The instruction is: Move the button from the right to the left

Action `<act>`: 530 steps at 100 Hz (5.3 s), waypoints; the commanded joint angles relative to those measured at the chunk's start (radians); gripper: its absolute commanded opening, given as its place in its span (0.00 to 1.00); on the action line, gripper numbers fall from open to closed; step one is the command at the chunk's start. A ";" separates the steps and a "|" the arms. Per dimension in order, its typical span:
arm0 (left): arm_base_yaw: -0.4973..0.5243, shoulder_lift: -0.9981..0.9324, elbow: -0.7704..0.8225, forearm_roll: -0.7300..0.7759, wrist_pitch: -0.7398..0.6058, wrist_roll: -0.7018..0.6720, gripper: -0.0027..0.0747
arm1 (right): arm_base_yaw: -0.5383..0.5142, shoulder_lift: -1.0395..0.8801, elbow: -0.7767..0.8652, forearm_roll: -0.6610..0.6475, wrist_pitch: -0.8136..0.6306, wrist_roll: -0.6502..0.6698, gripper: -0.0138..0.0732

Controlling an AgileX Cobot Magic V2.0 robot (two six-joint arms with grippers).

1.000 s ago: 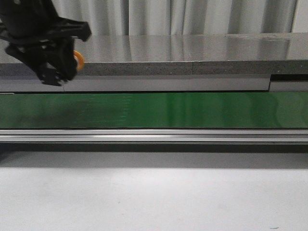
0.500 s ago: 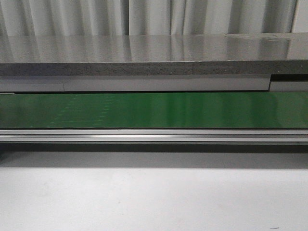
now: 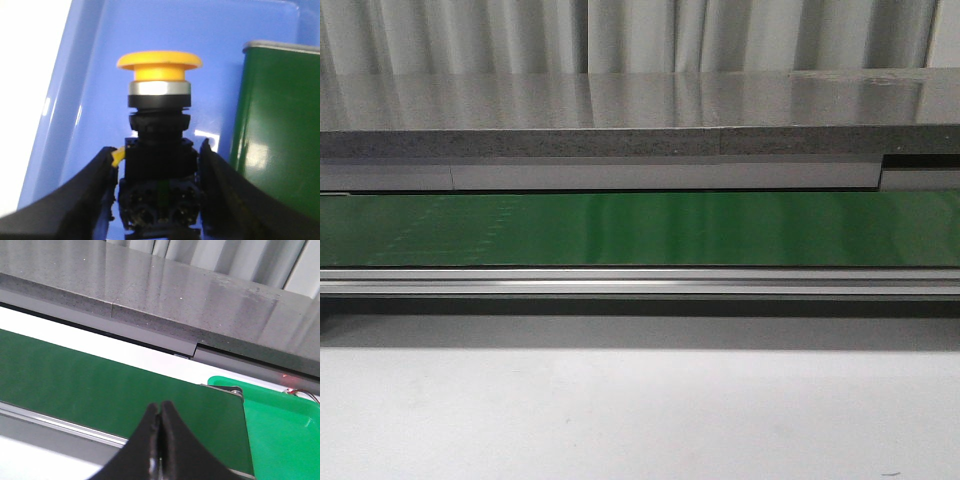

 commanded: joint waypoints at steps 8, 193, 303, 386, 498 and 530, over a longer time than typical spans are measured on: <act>0.004 0.048 -0.024 -0.026 -0.085 0.029 0.20 | 0.002 0.005 -0.027 0.016 -0.075 -0.008 0.08; -0.075 -0.227 -0.002 -0.073 -0.163 0.058 0.60 | 0.002 0.005 -0.027 0.016 -0.075 -0.008 0.08; -0.240 -1.374 0.702 -0.233 -0.201 0.058 0.04 | 0.002 0.005 -0.027 0.016 -0.075 -0.008 0.08; -0.243 -1.384 0.708 -0.203 -0.194 0.058 0.04 | 0.002 0.005 -0.027 0.016 -0.075 -0.008 0.08; -0.298 -1.689 1.264 -0.124 -0.739 0.021 0.04 | 0.002 0.005 -0.026 0.016 -0.075 -0.008 0.08; -0.298 -1.689 1.264 -0.166 -0.735 0.021 0.04 | 0.002 0.005 -0.026 0.016 -0.075 -0.008 0.08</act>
